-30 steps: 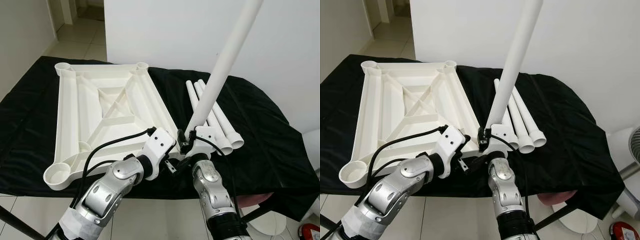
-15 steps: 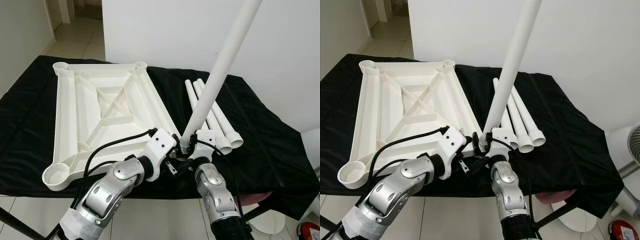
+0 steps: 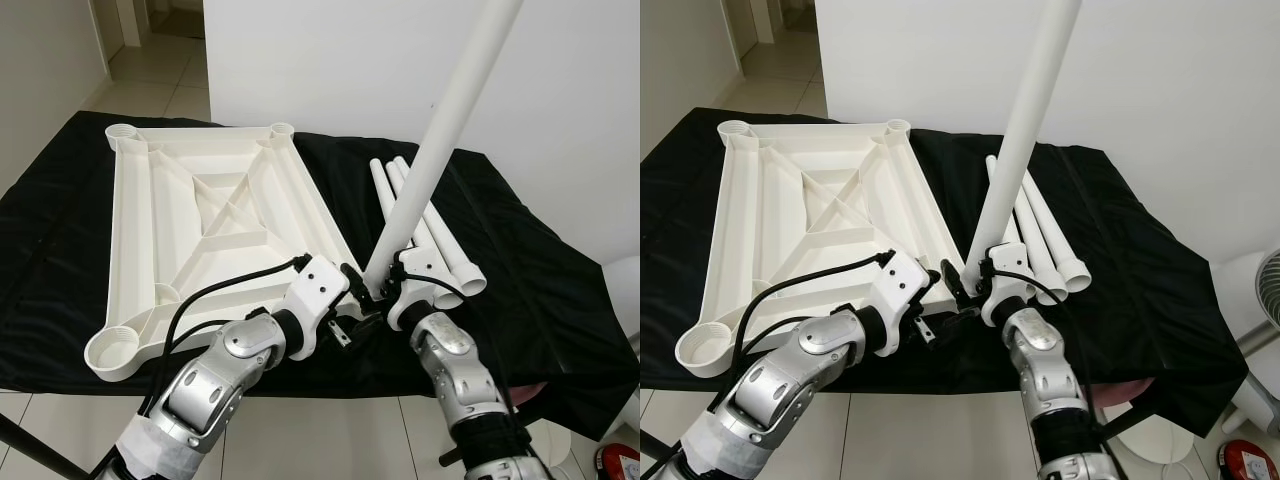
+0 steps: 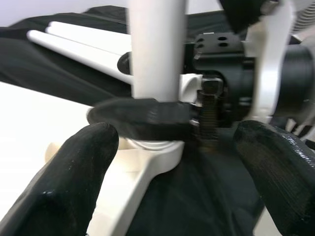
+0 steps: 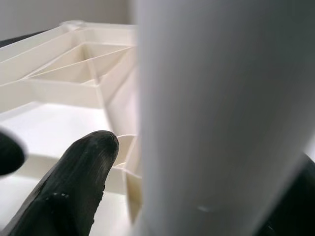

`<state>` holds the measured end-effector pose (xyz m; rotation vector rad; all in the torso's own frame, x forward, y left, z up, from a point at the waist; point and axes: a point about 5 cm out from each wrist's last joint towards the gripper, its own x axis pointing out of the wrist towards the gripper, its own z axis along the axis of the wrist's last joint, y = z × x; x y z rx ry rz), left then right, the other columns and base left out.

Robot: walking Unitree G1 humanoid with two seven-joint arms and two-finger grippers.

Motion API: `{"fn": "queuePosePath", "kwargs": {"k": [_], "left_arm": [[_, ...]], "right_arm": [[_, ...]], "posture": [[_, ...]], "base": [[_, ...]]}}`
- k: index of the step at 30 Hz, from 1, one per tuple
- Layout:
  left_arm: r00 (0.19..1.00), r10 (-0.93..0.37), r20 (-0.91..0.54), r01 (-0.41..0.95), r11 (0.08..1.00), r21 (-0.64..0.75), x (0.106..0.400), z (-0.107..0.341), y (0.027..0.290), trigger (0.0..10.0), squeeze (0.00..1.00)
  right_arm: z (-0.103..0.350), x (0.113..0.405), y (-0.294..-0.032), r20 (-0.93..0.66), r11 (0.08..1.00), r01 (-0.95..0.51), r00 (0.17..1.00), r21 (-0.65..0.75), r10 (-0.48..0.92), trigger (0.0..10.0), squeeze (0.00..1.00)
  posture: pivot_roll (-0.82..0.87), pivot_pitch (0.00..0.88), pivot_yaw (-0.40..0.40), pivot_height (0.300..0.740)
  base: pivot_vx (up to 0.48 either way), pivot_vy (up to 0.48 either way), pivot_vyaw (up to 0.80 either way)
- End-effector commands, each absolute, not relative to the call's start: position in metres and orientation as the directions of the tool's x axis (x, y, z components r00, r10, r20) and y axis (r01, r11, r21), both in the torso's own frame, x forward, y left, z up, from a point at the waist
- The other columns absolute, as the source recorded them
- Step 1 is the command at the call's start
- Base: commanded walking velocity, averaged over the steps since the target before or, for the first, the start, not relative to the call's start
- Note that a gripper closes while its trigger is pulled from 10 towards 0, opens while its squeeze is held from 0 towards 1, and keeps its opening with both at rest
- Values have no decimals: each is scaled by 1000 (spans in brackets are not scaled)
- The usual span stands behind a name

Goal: Building children table

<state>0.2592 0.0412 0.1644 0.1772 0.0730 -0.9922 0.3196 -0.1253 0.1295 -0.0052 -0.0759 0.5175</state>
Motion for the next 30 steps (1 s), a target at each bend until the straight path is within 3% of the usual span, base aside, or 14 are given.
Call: {"fn": "queuePosePath", "kwargs": {"k": [1,8,10,19,21,30], "left_arm": [[526,-837,-150,850,513,118,260,163,40,10000,0],[531,-834,-149,847,517,122,261,163,41,10000,0],[531,-834,-149,847,517,127,261,163,40,10000,0],[533,-833,-149,846,519,125,261,163,40,10000,0],[532,-833,-149,846,518,125,261,163,40,10000,0],[526,-838,-147,850,511,128,261,164,39,10000,0]], "right_arm": [[128,322,-127,67,836,-548,833,-38,549,10000,0],[127,327,-128,47,801,-595,800,-58,598,10000,0],[116,329,-126,-27,736,-671,740,-91,672,10000,0],[111,330,-127,-50,711,-698,715,-82,697,10000,0],[107,330,-129,-62,704,-705,709,-85,702,0,0],[101,330,-134,-73,692,-717,697,-83,714,0,0]], "posture": [[18,0,-120,740],[21,0,-121,740],[24,0,-123,740],[28,0,-127,740],[31,0,-126,740],[29,0,-124,740]], "base": [[0,0,0],[0,0,0],[0,0,0],[0,0,0],[0,0,0],[0,0,0]]}}
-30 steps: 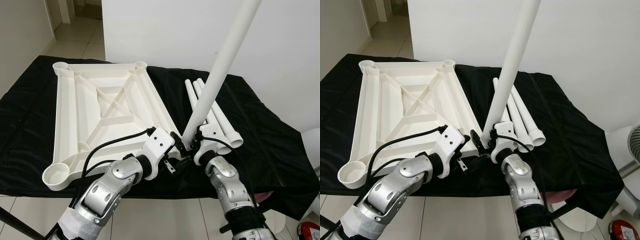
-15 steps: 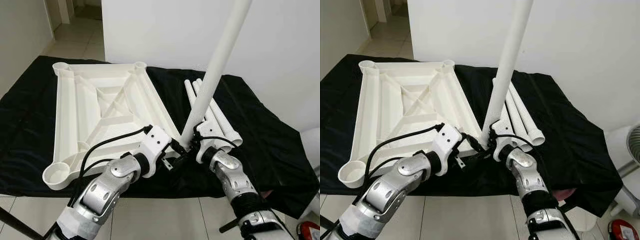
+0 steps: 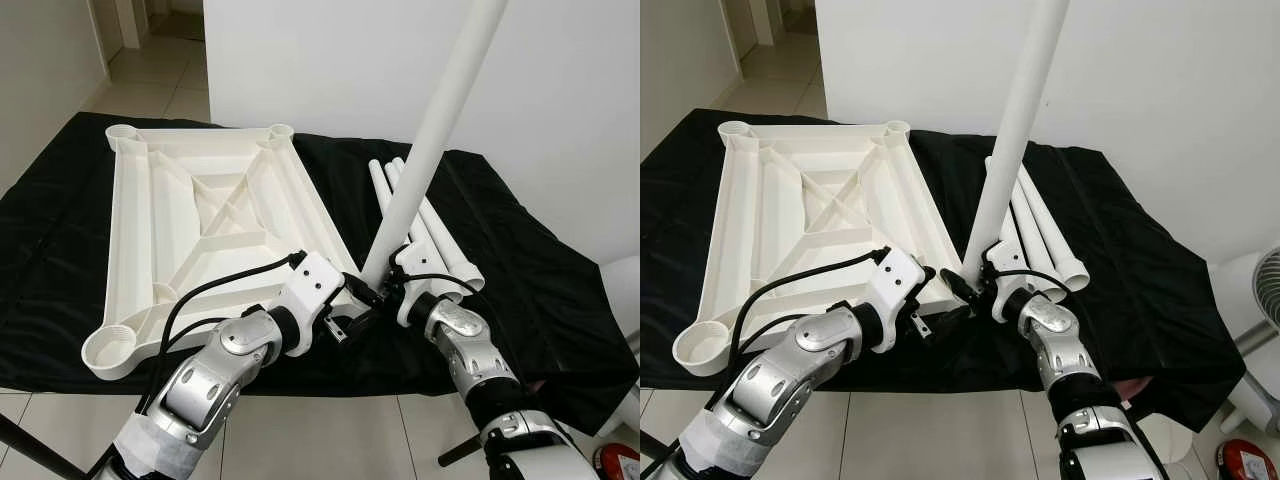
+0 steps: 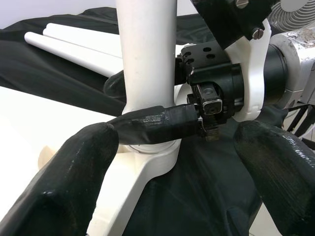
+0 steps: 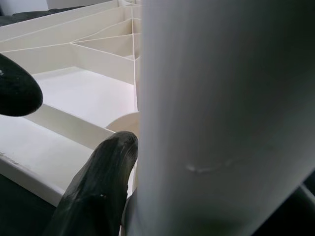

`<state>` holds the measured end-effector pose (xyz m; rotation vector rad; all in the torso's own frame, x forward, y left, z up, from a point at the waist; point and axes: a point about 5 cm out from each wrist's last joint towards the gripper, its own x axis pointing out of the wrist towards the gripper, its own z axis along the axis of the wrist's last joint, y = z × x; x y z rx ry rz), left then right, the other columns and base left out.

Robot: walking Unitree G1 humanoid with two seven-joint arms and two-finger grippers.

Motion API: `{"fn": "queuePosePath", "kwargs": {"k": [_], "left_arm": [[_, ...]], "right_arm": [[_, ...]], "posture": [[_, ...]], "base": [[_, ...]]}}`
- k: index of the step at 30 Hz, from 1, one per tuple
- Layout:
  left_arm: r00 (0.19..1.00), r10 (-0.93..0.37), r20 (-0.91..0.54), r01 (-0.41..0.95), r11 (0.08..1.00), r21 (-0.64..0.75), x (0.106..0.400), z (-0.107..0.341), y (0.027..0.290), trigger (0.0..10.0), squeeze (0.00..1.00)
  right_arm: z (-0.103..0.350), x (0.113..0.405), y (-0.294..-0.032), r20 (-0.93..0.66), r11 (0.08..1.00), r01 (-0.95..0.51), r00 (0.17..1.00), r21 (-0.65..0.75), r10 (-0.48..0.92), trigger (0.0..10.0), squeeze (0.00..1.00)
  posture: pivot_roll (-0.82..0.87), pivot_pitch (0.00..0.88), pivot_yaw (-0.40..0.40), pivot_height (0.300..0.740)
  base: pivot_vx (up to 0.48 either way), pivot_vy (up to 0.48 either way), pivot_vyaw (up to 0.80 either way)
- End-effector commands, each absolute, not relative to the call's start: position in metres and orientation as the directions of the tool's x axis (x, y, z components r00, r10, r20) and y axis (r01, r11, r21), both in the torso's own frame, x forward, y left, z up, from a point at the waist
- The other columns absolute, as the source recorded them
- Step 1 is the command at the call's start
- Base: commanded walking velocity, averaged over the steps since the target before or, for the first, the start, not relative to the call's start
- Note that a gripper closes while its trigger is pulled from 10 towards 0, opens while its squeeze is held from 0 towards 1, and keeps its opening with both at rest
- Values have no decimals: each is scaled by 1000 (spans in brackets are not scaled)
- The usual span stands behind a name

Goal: Building children table

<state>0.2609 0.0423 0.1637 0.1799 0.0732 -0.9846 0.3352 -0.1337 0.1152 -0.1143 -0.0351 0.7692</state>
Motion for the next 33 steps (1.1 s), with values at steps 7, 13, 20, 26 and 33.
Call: {"fn": "queuePosePath", "kwargs": {"k": [7,13,20,26,33], "left_arm": [[527,-837,-145,849,513,127,260,164,39,10000,0],[530,-835,-146,847,516,124,259,163,39,10000,0],[527,-837,-147,850,514,119,258,162,38,10000,0],[520,-842,-146,854,507,117,257,161,36,10000,0],[518,-843,-145,855,506,116,256,160,35,10000,0]], "right_arm": [[96,328,-136,-83,704,-706,708,-77,701,4275,0],[94,331,-134,-88,770,-633,774,-73,628,10000,0],[94,332,-132,-84,862,-503,863,-61,498,10000,0],[93,328,-128,-80,937,-348,935,-4,347,10000,0],[92,316,-117,-76,979,-203,976,33,205,10000,0]], "posture": [[32,0,-130,740],[32,0,-133,740],[25,0,-134,740],[22,0,-138,740],[21,0,-145,740]], "base": [[0,0,0],[0,0,0],[0,0,0],[0,0,0],[0,0,0]]}}
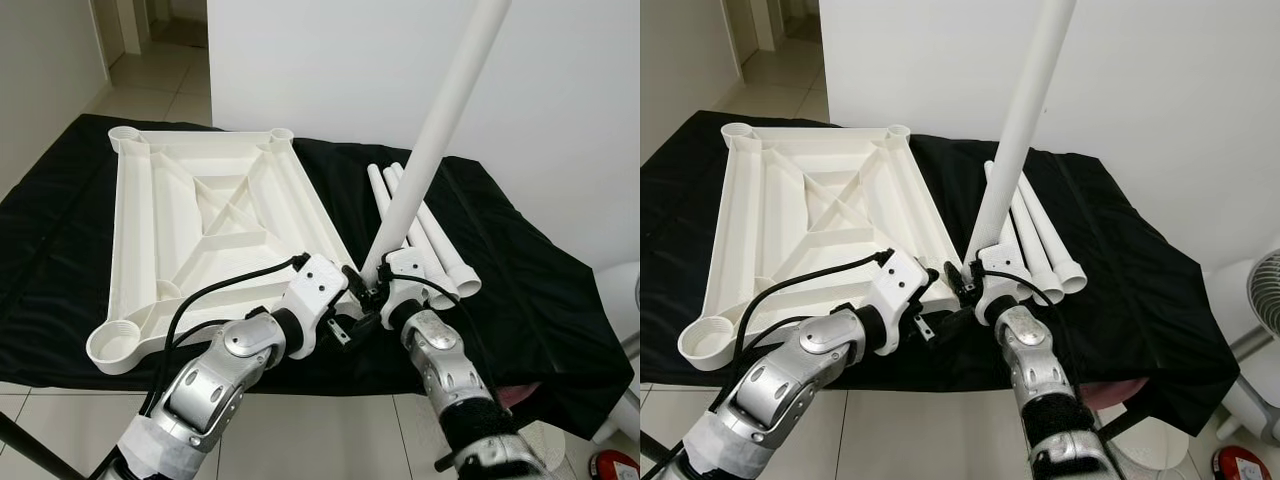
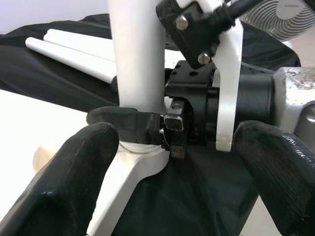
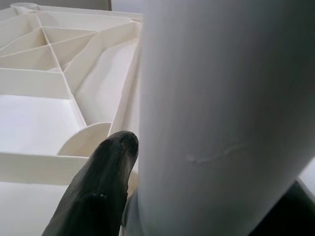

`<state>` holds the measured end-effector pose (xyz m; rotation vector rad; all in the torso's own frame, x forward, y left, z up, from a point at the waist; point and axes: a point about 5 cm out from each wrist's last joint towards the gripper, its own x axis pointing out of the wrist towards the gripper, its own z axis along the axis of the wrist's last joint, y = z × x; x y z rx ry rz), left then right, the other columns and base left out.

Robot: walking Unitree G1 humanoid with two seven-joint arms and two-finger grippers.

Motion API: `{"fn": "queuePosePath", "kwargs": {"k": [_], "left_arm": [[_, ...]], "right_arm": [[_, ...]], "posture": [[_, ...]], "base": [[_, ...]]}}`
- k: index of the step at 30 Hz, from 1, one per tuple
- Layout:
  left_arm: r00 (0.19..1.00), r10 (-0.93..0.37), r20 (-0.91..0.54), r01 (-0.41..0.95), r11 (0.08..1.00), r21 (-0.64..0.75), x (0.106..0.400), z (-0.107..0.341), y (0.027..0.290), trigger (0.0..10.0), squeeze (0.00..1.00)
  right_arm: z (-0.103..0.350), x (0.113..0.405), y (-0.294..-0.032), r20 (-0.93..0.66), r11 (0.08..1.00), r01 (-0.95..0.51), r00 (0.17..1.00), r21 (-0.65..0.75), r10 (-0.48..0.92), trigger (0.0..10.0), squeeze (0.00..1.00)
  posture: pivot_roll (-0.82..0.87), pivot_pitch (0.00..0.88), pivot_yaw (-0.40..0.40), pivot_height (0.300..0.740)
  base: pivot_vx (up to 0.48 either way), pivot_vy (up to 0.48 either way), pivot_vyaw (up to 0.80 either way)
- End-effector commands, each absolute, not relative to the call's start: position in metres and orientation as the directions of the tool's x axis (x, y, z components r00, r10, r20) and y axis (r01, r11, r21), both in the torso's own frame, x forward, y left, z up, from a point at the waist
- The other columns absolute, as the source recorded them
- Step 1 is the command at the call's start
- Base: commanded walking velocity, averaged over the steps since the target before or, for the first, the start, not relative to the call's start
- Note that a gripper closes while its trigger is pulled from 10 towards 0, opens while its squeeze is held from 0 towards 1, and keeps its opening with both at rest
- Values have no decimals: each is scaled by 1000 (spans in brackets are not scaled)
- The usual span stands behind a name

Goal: Building children table

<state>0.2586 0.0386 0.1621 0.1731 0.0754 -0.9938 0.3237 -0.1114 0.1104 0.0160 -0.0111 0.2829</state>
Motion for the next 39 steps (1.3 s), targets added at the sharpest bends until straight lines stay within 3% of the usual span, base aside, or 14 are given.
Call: {"fn": "queuePosePath", "kwargs": {"k": [1,5,15,16,17,18,27,33,34,36,37,39], "left_arm": [[518,-843,-145,855,506,116,256,160,35,10000,0],[518,-843,-146,855,505,116,255,160,35,10000,0],[515,-844,-148,857,502,118,254,159,34,10000,0],[514,-845,-150,857,500,119,254,158,34,10000,0],[514,-845,-150,857,500,119,254,158,34,10000,0],[513,-845,-150,858,500,119,254,158,34,10000,0],[520,-840,-154,854,505,127,254,156,37,10000,0],[572,-802,-172,820,550,159,264,154,51,10000,0],[581,-795,-172,813,560,161,267,153,54,10000,0],[586,-792,-171,810,564,160,268,153,55,10000,0],[590,-790,-167,807,569,158,269,154,56,10000,0],[590,-790,-167,807,569,158,269,154,56,10000,0]], "right_arm": [[92,316,-117,-76,979,-203,976,33,205,10000,0],[95,308,-110,-53,993,-116,992,30,118,10000,0],[97,303,-110,-46,997,-71,996,39,73,10000,0],[97,303,-112,-41,997,-68,997,37,69,10000,706],[97,303,-112,-41,997,-68,997,37,69,10000,706],[99,302,-115,-33,997,-62,997,39,64,10000,1000],[105,293,-126,23,997,-74,997,22,73,10000,1000],[101,275,-139,30,990,-144,989,-3,144,10000,976],[99,270,-141,28,987,-163,986,-5,163,10000,314],[99,268,-142,25,985,-171,985,-6,171,10000,314],[98,265,-144,27,983,-182,983,-5,182,10000,0],[98,265,-144,27,983,-182,983,-5,182,10000,0]], "posture": [[21,0,-145,740],[22,0,-149,740],[20,0,-147,740],[20,0,-147,740],[20,0,-147,740],[18,0,-147,740],[16,0,-150,740],[14,0,-151,740],[14,0,-151,740],[14,0,-151,740],[6,0,-146,740],[6,0,-146,740]], "base": [[0,0,0],[0,0,0],[0,0,0],[0,0,0],[0,0,0],[0,0,0],[0,0,0],[0,0,0],[0,0,0],[0,0,0],[0,0,0],[0,0,0]]}}
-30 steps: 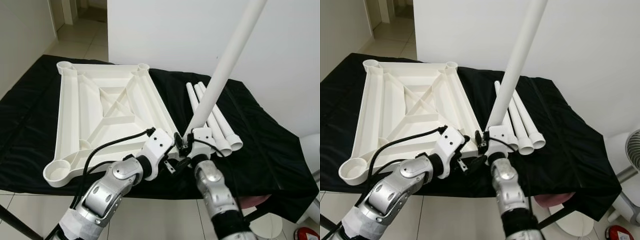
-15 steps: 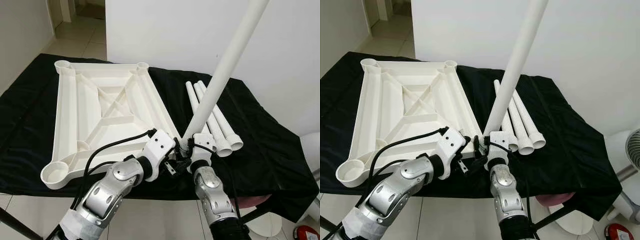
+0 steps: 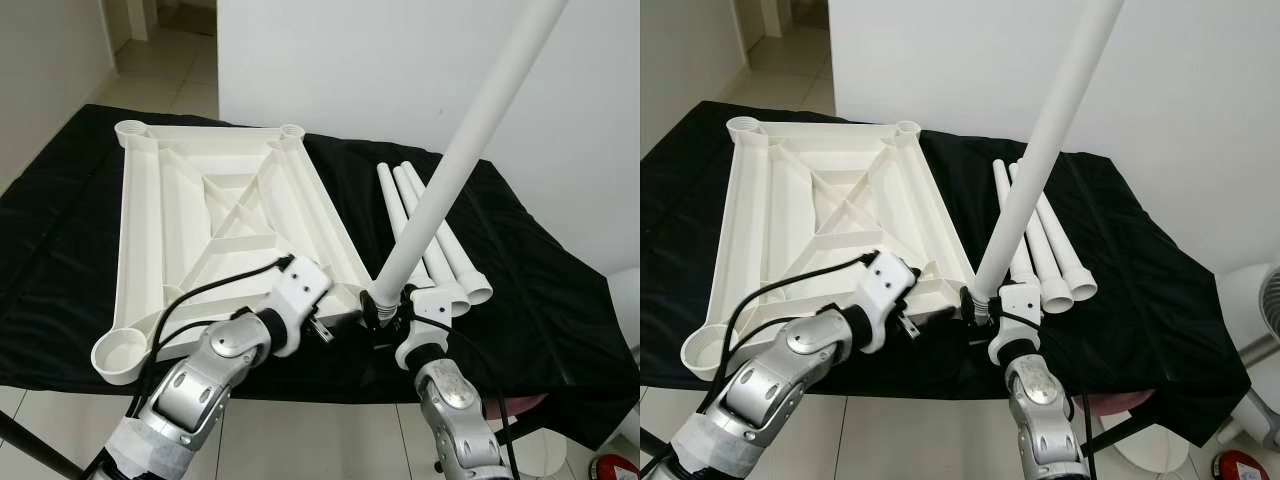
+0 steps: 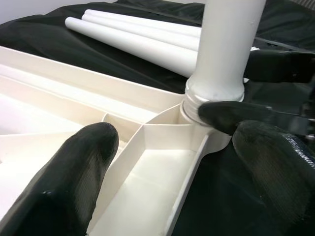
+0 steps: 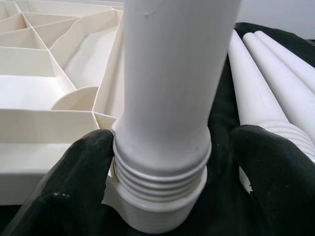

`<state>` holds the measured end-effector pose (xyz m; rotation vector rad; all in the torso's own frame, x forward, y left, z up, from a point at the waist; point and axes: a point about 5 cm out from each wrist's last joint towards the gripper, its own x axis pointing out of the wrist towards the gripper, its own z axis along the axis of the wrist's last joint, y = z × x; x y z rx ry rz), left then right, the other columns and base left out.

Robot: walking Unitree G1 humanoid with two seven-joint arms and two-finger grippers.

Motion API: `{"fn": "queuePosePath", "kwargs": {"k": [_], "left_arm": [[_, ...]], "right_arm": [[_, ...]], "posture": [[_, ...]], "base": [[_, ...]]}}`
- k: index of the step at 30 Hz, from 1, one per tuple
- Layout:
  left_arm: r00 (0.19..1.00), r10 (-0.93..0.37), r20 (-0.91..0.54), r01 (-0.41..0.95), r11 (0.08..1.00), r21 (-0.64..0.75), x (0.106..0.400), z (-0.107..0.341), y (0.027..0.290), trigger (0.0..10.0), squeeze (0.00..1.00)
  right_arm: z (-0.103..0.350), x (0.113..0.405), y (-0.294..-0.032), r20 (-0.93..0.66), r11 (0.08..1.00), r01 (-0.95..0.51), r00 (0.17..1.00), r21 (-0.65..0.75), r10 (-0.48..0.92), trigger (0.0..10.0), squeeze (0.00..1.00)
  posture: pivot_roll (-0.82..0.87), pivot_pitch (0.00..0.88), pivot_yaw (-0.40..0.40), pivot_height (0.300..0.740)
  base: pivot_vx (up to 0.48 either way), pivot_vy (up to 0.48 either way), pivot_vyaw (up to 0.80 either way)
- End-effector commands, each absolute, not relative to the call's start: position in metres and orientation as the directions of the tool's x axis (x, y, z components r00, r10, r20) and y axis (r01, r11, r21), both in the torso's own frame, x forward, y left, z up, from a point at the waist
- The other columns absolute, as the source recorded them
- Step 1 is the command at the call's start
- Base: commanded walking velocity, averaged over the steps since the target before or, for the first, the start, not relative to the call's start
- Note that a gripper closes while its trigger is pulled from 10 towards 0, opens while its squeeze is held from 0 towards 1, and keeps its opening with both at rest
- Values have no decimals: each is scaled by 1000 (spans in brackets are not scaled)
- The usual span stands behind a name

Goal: Building children table

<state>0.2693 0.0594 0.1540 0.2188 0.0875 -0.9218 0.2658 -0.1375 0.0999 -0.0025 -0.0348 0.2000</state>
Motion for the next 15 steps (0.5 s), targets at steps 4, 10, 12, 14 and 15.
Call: {"fn": "queuePosePath", "kwargs": {"k": [4,10,12,14,15], "left_arm": [[622,-766,-165,783,603,153,277,156,62,10000,0],[674,-723,-153,739,654,163,287,160,67,10000,0],[734,-669,-121,679,719,147,298,166,75,10000,0],[763,-639,-94,646,751,137,304,171,80,10000,0],[781,-620,-77,624,771,128,307,174,83,10000,0]], "right_arm": [[102,252,-144,58,967,-252,966,23,250,10000,0],[106,239,-141,77,939,-340,939,43,336,10000,0],[108,233,-140,75,918,-394,918,44,390,4157,0],[109,232,-140,76,909,-414,909,45,410,1451,0],[110,232,-140,77,903,-427,903,45,423,0,0]], "posture": [[-6,0,-133,740],[-11,0,-123,740],[-15,0,-117,740],[-19,0,-112,740],[-19,0,-112,740]], "base": [[0,0,0],[0,0,0],[0,0,0],[0,0,0],[0,0,0]]}}
